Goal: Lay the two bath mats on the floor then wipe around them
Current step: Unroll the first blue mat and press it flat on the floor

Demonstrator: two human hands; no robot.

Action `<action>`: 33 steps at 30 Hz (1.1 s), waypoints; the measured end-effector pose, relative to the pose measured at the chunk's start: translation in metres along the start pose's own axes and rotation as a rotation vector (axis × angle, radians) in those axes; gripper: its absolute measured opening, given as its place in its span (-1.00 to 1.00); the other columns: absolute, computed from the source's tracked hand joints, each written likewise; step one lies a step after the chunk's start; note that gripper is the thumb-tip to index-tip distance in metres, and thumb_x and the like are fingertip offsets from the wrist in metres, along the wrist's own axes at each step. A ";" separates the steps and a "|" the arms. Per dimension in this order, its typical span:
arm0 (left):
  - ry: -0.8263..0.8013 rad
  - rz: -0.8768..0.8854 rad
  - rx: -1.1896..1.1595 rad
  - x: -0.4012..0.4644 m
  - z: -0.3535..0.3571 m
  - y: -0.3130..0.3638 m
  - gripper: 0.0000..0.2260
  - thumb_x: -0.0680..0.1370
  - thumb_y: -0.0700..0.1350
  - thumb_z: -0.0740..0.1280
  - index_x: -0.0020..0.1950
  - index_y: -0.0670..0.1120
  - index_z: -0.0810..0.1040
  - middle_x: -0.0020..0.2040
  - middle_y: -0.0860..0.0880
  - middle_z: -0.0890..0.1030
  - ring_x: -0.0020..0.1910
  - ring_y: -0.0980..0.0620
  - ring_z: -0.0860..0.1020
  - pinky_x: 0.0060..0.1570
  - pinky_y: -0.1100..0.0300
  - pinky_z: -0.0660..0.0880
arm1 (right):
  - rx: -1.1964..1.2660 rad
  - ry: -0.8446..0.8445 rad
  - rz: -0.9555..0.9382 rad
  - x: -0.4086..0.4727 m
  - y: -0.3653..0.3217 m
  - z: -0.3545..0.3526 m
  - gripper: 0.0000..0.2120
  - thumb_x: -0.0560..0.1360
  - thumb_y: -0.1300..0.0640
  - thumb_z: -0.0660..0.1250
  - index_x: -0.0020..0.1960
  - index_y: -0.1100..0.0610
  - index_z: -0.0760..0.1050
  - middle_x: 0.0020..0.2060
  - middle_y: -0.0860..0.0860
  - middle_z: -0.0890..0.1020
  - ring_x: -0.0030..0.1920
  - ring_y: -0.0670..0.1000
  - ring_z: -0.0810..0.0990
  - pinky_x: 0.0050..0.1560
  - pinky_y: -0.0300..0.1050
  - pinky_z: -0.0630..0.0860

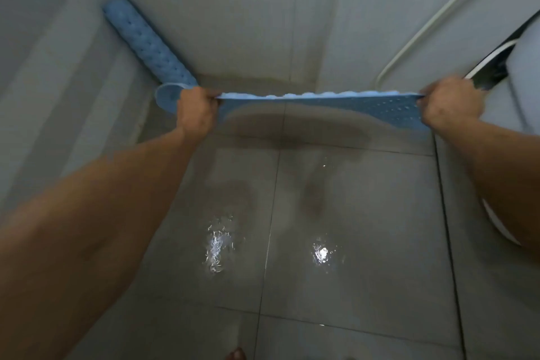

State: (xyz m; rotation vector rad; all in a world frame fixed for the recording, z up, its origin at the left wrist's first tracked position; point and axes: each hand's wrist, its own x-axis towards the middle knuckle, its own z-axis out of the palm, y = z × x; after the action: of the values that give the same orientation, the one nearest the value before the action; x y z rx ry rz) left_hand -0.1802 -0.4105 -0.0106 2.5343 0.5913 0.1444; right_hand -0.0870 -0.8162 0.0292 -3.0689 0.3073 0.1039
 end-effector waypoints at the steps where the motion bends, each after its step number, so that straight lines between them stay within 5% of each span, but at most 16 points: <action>1: -0.022 0.005 -0.015 -0.008 0.021 -0.016 -0.74 0.56 -0.16 0.30 0.21 -0.13 0.64 0.17 -0.26 0.62 0.22 -0.24 0.53 0.25 0.09 0.38 | 0.009 -0.022 -0.012 -0.009 0.007 0.026 -0.69 0.48 0.11 0.30 0.10 0.27 0.65 0.02 0.37 0.63 0.07 0.40 0.61 0.07 0.16 0.57; 6: -0.170 0.066 -0.015 -0.051 0.159 -0.126 -0.66 0.53 -0.12 0.24 0.20 -0.25 0.62 0.23 -0.32 0.57 0.22 -0.30 0.54 0.29 0.01 0.38 | 0.098 -0.191 -0.072 -0.061 0.057 0.207 -0.75 0.51 0.13 0.38 0.16 0.16 0.67 0.10 0.30 0.65 0.10 0.35 0.62 0.18 0.15 0.55; 12: -0.299 0.041 0.110 -0.118 0.289 -0.232 -0.78 0.52 -0.22 0.40 0.17 -0.16 0.66 0.27 -0.22 0.57 0.26 -0.23 0.55 0.33 0.02 0.37 | -0.042 -0.413 -0.056 -0.125 0.088 0.370 -0.74 0.52 0.06 0.37 0.18 0.05 0.65 0.16 0.20 0.62 0.16 0.26 0.61 0.17 0.04 0.51; 16: -0.297 0.131 0.262 -0.130 0.308 -0.265 -0.68 0.56 -0.06 0.37 0.32 0.07 0.57 0.39 0.01 0.49 0.30 -0.12 0.52 0.28 -0.02 0.43 | -0.154 -0.361 -0.081 -0.121 0.089 0.388 -0.72 0.40 0.01 0.33 0.08 0.01 0.65 0.07 0.12 0.64 0.06 0.22 0.64 0.07 -0.03 0.53; 19: -0.231 0.345 0.394 -0.120 0.306 -0.281 -0.67 0.53 -0.02 0.39 0.30 0.04 0.58 0.27 -0.04 0.60 0.05 -0.18 0.66 -0.01 -0.09 0.61 | -0.292 -0.379 -0.176 -0.098 0.080 0.380 -0.63 0.41 -0.07 0.31 0.16 0.02 0.58 0.12 0.10 0.61 0.11 0.17 0.62 0.10 -0.04 0.51; 22: -0.176 0.592 0.555 -0.110 0.303 -0.291 -0.55 0.55 0.17 0.13 0.18 -0.08 0.65 0.05 -0.12 0.70 -0.24 -0.18 0.69 -0.33 -0.03 0.63 | -0.362 -0.495 -0.183 -0.078 0.065 0.367 -0.60 0.43 -0.03 0.31 0.21 0.10 0.47 0.17 0.14 0.56 0.12 0.17 0.59 0.16 0.00 0.49; 25: -0.121 0.830 0.662 -0.105 0.305 -0.291 -0.40 0.64 0.15 -0.08 0.05 -0.14 0.70 -0.07 -0.11 0.73 -0.39 -0.10 0.67 -0.48 0.10 0.57 | -0.399 -0.558 -0.143 -0.068 0.055 0.365 -0.81 0.30 0.20 0.37 -0.13 0.23 0.45 -0.21 0.12 0.53 -0.27 0.11 0.56 0.03 -0.01 0.61; 27: -0.069 0.922 0.717 -0.102 0.306 -0.290 -0.51 0.59 0.08 0.05 0.00 -0.15 0.71 -0.13 -0.09 0.73 -0.44 -0.08 0.65 -0.55 0.16 0.52 | -0.402 -0.538 -0.116 -0.072 0.056 0.368 -0.83 0.20 0.29 0.40 -0.28 0.22 0.43 -0.34 0.14 0.50 -0.37 0.11 0.52 -0.08 -0.02 0.63; 29: -0.151 0.905 0.840 -0.106 0.301 -0.280 -0.61 0.57 0.04 0.14 0.17 -0.12 0.64 -0.03 -0.06 0.72 -0.34 -0.07 0.67 -0.46 0.17 0.51 | -0.381 -0.474 -0.093 -0.081 0.062 0.372 -0.83 0.23 0.27 0.39 -0.24 0.22 0.43 -0.28 0.13 0.51 -0.24 0.14 0.57 -0.09 -0.04 0.60; 31: -0.279 0.794 1.027 -0.115 0.292 -0.262 -0.62 0.65 0.02 0.09 0.41 -0.10 0.41 0.18 -0.07 0.64 -0.03 -0.08 0.66 -0.20 0.12 0.49 | -0.354 -0.422 -0.097 -0.094 0.070 0.374 -0.69 0.30 0.16 0.34 0.02 0.24 0.51 0.01 0.14 0.58 0.03 0.17 0.60 0.06 -0.03 0.58; 33: -0.401 0.683 1.141 -0.125 0.282 -0.240 -0.65 0.68 -0.02 0.04 0.42 -0.10 0.33 0.23 -0.10 0.57 0.14 -0.10 0.59 0.00 0.07 0.47 | -0.283 -0.343 -0.089 -0.112 0.080 0.376 -0.56 0.40 0.11 0.31 0.26 0.19 0.48 0.23 0.16 0.53 0.20 0.18 0.57 0.18 0.01 0.54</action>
State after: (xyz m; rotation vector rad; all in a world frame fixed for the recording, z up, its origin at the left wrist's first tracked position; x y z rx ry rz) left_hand -0.3236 -0.4154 -0.3745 3.5821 -0.5652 -0.6267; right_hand -0.2351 -0.8493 -0.3416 -3.2478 0.1457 0.7182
